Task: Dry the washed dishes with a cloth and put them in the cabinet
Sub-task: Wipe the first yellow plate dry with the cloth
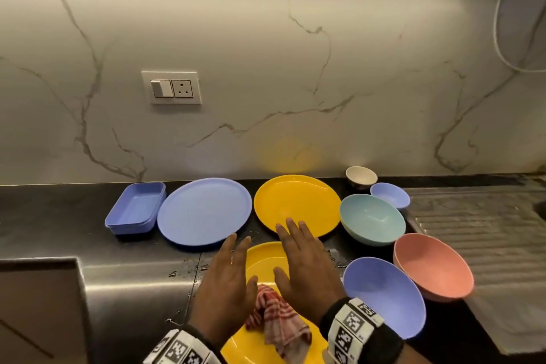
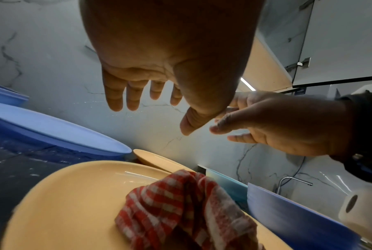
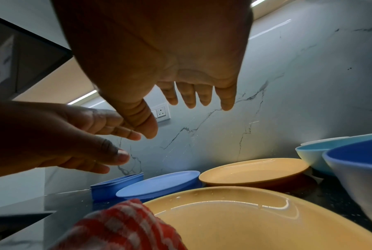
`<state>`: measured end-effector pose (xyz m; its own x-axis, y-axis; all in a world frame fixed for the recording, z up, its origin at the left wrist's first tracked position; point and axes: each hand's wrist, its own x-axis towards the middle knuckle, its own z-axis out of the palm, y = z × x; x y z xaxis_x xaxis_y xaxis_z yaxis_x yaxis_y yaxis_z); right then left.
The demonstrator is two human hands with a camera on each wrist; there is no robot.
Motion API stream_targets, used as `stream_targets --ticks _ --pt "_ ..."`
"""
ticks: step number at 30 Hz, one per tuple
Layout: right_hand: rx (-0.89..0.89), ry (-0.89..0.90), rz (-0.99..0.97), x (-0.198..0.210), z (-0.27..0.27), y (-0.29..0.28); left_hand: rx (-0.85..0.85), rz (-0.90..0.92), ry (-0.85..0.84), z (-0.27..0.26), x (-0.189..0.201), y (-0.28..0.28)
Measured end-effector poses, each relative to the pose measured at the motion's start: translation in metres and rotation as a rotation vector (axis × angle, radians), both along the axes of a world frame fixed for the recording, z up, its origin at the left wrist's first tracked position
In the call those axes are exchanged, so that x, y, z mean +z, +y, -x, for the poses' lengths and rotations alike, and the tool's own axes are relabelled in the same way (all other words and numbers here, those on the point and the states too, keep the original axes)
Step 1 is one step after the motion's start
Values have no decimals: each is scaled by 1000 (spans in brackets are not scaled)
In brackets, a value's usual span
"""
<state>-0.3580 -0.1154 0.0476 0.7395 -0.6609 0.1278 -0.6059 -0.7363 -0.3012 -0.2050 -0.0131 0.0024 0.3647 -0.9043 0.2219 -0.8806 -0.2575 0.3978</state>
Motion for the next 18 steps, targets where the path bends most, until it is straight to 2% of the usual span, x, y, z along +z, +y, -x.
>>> stream_targets --ticks 11,18 --pt "85 247 -273 -33 -4 28 88 -187 181 -6 -19 15" --pt "107 293 -259 -46 -10 34 139 -262 307 -10 -24 15"
